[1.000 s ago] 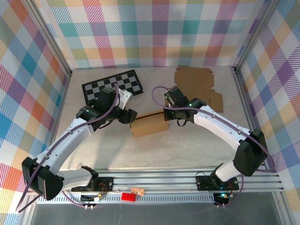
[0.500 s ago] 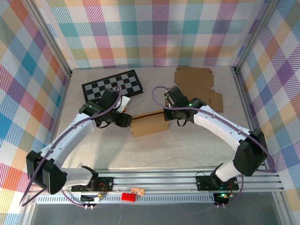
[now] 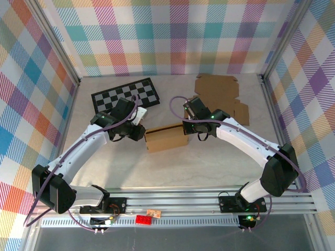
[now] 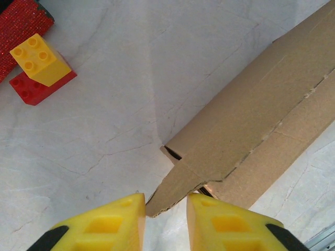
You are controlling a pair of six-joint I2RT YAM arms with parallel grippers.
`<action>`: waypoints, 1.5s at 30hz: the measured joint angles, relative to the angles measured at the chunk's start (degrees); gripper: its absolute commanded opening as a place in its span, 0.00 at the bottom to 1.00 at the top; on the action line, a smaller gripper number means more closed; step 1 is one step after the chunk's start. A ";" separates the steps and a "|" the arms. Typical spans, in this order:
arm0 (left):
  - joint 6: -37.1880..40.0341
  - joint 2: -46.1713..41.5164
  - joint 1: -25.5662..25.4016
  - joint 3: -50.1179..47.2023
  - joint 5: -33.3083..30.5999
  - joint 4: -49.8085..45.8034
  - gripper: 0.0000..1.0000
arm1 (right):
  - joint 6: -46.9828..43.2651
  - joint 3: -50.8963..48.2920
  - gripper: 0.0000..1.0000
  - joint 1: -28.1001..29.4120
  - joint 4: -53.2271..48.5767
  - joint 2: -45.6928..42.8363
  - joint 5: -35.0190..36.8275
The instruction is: Fold the paper box
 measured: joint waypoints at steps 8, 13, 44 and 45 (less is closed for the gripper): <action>0.00 1.07 0.00 0.02 0.15 0.00 0.18 | 0.00 0.07 0.00 0.00 -0.15 0.11 0.00; -0.02 1.44 0.00 0.02 1.51 0.00 0.13 | 0.00 0.31 0.00 0.00 -0.20 0.33 0.02; -22.77 4.55 0.24 3.58 8.85 -4.02 0.00 | 1.51 1.88 0.00 0.76 -1.40 1.73 2.60; -23.54 4.79 0.24 3.89 9.05 -4.37 0.00 | 1.53 1.95 0.00 0.83 -1.46 1.77 2.67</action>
